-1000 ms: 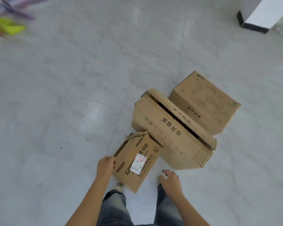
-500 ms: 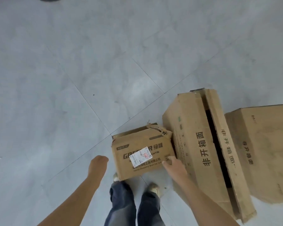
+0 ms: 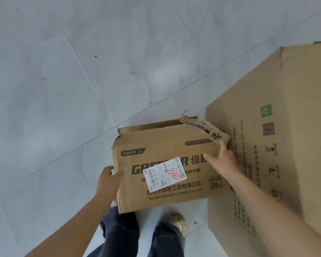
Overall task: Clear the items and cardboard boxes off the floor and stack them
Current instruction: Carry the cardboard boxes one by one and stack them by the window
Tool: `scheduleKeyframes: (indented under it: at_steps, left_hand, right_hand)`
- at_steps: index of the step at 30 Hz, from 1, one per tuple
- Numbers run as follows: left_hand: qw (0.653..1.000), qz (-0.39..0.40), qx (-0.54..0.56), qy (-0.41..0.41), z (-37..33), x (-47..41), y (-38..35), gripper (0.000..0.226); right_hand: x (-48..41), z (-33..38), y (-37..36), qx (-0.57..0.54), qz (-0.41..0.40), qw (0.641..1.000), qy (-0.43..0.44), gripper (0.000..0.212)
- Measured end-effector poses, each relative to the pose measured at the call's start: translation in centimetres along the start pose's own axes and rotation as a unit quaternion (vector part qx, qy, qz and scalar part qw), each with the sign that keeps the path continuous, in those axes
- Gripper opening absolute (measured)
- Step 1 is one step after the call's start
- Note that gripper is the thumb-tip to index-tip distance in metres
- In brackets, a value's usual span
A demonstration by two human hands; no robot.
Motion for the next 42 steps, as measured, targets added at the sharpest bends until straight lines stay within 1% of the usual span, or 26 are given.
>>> scheduleKeyframes:
  at_steps: [3,5,7,9,13,16,20,23,24,25,27,28,30,31,33,36,37,39,40,42]
  left_hand:
    - [0.999,0.004,0.042,0.008,1.1,-3.5,-1.1,0.063]
    - [0.997,0.022,0.074,0.027,1.8,-4.9,-1.9,0.065]
    - [0.99,0.053,0.122,0.047,2.1,-5.6,-2.9,0.06]
    - [0.983,0.066,0.164,0.054,2.6,-6.0,-3.3,0.055]
    - [0.977,0.05,0.206,0.04,3.1,-5.2,-0.9,0.053]
    - [0.967,0.028,0.25,0.028,2.4,-2.9,3.0,0.047]
    - [0.952,-0.013,0.307,0.002,-0.3,2.7,10.9,0.03]
    - [0.94,-0.051,0.335,-0.038,-3.3,9.3,19.4,0.012]
    - [0.935,-0.067,0.344,-0.058,-4.7,11.8,22.9,0.007]
    - [0.927,-0.084,0.355,-0.082,-6.0,14.2,26.5,0.006]
    - [0.911,-0.129,0.37,-0.13,-7.9,19.2,33.8,0.004]
    - [0.9,-0.157,0.376,-0.153,-8.8,21.7,37.5,0.008]
    - [0.883,-0.207,0.383,-0.178,-9.6,26.3,43.9,0.013]
    - [0.872,-0.225,0.39,-0.19,-9.7,28.4,46.8,0.014]
    - [0.845,-0.249,0.425,-0.208,-9.1,32.0,51.7,0.016]
    - [0.807,-0.289,0.463,-0.225,-6.5,36.6,57.5,0.022]
    - [0.793,-0.295,0.48,-0.233,-5.4,37.8,59.3,0.031]
    - [0.771,-0.301,0.509,-0.236,-3.0,39.4,62.7,0.062]
    - [0.761,-0.308,0.521,-0.233,-1.6,39.8,64.4,0.074]
    - [0.735,-0.322,0.551,-0.229,1.3,40.1,67.6,0.081]
  right_hand:
    - [-3.4,-0.7,-1.0,-0.01,-0.022,0.999,-0.024,0.088]
    - [-4.7,-1.2,-1.6,-0.052,-0.037,0.997,-0.036,0.092]
    - [-5.2,-1.4,-2.2,-0.104,-0.051,0.993,-0.037,0.094]
    - [-4.6,-1.6,-2.8,-0.152,-0.061,0.986,-0.037,0.093]
    - [-2.0,-0.5,-3.1,-0.215,-0.063,0.975,-0.004,0.09]
    - [1.0,3.3,-1.6,-0.247,-0.063,0.966,0.032,0.089]
    - [8.0,11.6,2.9,-0.284,-0.068,0.948,0.122,0.083]
    - [15.8,19.0,7.8,-0.334,-0.067,0.922,0.183,0.061]
    - [18.7,21.6,9.6,-0.347,-0.064,0.915,0.196,0.058]
    - [21.3,24.2,11.3,-0.366,-0.058,0.905,0.21,0.061]
    - [26.7,28.7,13.3,-0.389,-0.02,0.898,0.206,0.079]
    - [29.1,31.4,14.2,-0.395,-0.002,0.894,0.211,0.075]
    - [34.2,36.2,15.9,-0.406,0.008,0.885,0.227,0.045]
    - [36.7,38.6,16.8,-0.403,0.005,0.883,0.24,0.039]
    - [41.6,42.8,17.7,-0.401,0.022,0.877,0.265,0.041]
    - [48.8,47.8,18.3,-0.418,0.046,0.853,0.308,0.048]
    - [50.9,49.2,18.3,-0.425,0.051,0.845,0.321,0.047]
    - [54.8,51.8,18.0,-0.437,0.064,0.826,0.35,0.045]
    - [56.7,53.1,17.6,-0.441,0.072,0.817,0.363,0.043]
    - [60.0,55.8,16.4,-0.448,0.095,0.8,0.387,0.041]
Point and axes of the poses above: each hand's wrist, its own x-axis away from the middle knuckle, its own y-axis out of the back of the hand, z = x × y, the point moved 8 cm from there along -x, towards the middle knuckle, and after that the axes turned 7 degrees about -x, right-handed, at the moved point
